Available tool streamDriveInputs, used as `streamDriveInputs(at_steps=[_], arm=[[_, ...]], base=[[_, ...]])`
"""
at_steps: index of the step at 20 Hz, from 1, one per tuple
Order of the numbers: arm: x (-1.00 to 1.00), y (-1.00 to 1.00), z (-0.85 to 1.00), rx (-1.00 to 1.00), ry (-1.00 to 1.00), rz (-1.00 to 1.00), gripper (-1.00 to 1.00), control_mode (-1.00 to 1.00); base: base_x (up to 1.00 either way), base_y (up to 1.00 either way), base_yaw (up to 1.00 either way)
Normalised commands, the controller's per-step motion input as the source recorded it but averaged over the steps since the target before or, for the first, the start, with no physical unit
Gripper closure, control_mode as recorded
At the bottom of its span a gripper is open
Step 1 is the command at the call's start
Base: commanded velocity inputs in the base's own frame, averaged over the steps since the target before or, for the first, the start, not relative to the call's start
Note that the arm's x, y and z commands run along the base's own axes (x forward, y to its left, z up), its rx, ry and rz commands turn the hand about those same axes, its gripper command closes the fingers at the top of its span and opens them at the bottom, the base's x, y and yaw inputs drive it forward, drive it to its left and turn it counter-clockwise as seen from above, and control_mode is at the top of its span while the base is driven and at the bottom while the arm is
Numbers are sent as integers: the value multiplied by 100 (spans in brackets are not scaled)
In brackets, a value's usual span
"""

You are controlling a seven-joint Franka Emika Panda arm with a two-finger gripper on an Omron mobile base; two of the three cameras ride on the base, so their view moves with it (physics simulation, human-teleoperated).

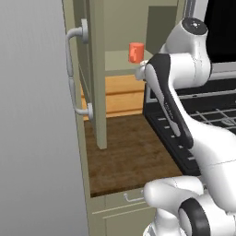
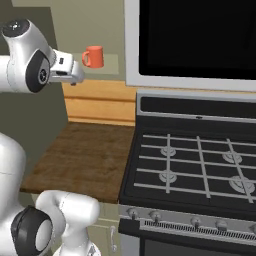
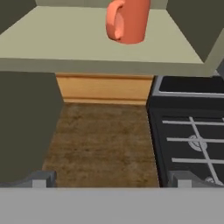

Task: Gather all objects into one cabinet and sort the glasses and bowls to opposite sides.

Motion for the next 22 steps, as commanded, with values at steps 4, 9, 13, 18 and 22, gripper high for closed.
streamDriveInputs(at_steps=[4, 9, 13, 18, 22], arm=[[16, 0, -1, 0, 0, -1, -100, -100], [59, 5, -5, 0, 0, -16, -100, -100], [47, 17, 0, 0, 0, -26, -100, -100], [31, 2, 0, 0, 1, -19, -100, -100], [47, 0, 0, 0, 4, -16, -100, -100]], base=[[0, 0, 0], [0, 0, 0], [0, 0, 0], [0, 0, 0], [0, 0, 0]])
